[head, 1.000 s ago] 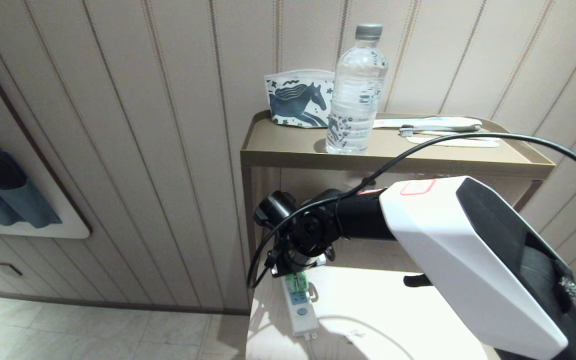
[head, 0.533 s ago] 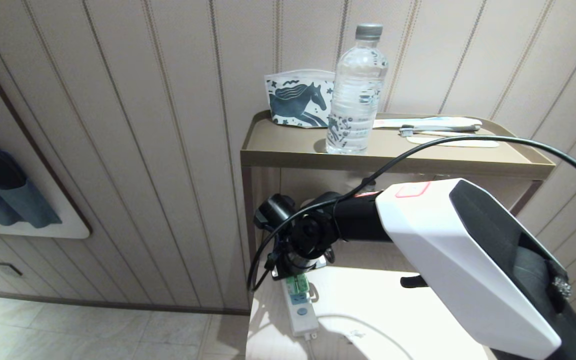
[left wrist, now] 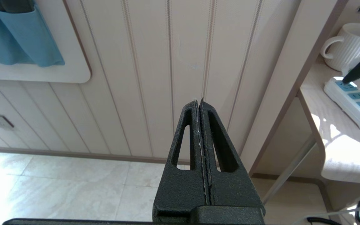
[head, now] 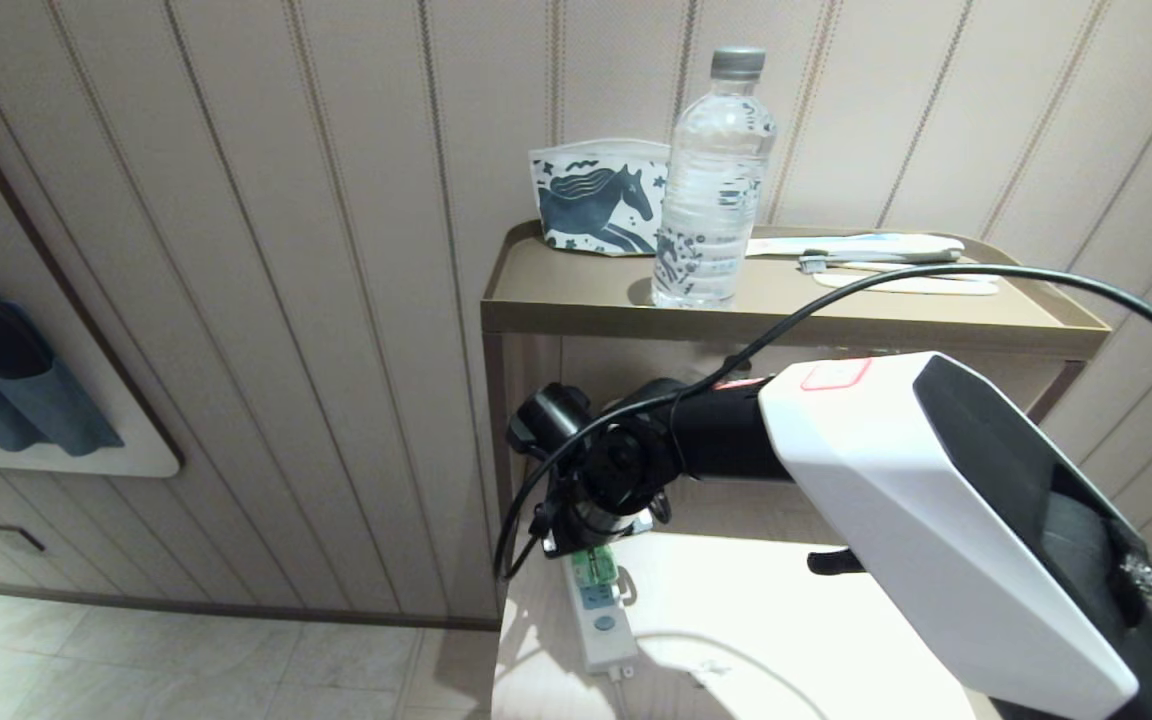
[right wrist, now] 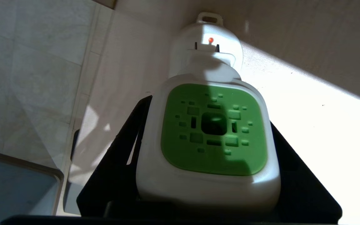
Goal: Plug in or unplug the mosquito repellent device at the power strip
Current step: Insert the plug into the socket
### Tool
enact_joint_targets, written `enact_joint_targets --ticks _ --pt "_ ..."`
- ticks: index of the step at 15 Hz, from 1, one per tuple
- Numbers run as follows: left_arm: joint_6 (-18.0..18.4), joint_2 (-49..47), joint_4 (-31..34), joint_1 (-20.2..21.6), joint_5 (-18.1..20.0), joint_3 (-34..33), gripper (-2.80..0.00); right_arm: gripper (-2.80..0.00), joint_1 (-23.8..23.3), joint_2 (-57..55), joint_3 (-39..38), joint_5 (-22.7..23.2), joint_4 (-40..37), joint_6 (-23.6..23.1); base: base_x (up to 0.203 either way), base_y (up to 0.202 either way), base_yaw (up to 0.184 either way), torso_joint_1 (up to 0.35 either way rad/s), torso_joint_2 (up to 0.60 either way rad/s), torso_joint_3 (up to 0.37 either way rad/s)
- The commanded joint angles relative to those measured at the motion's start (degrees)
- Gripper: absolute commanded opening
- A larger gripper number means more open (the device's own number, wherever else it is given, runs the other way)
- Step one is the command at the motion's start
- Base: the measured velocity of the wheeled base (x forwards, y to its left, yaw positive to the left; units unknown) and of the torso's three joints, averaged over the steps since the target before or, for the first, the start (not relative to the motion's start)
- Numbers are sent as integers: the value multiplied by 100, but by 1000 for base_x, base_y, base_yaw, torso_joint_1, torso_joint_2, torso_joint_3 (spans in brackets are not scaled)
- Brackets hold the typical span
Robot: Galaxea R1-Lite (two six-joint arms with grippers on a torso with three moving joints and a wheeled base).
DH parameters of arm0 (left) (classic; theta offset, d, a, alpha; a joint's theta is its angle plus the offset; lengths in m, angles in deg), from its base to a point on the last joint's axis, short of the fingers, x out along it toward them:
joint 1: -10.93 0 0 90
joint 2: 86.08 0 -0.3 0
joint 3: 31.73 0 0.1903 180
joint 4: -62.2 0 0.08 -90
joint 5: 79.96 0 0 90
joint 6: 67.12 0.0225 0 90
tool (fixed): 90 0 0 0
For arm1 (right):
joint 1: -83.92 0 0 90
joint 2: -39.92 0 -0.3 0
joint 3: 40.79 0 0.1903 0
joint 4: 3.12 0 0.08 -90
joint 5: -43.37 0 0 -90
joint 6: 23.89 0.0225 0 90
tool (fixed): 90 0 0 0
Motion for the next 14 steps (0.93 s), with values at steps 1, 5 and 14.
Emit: enact_joint_targets --ticks 1,5,14 --pt "1 2 1 -1 -1 -1 -280 -280 78 160 1 -7 -20 16 0 0 0 0 0 0" --pt "1 2 1 -1 -1 -1 -280 -280 247 81 1 35 -27 33 0 0 0 0 0 0" --pt "1 2 1 -1 -1 -1 -280 -280 320 -150 -34 248 -99 60 0 0 0 0 0 0"
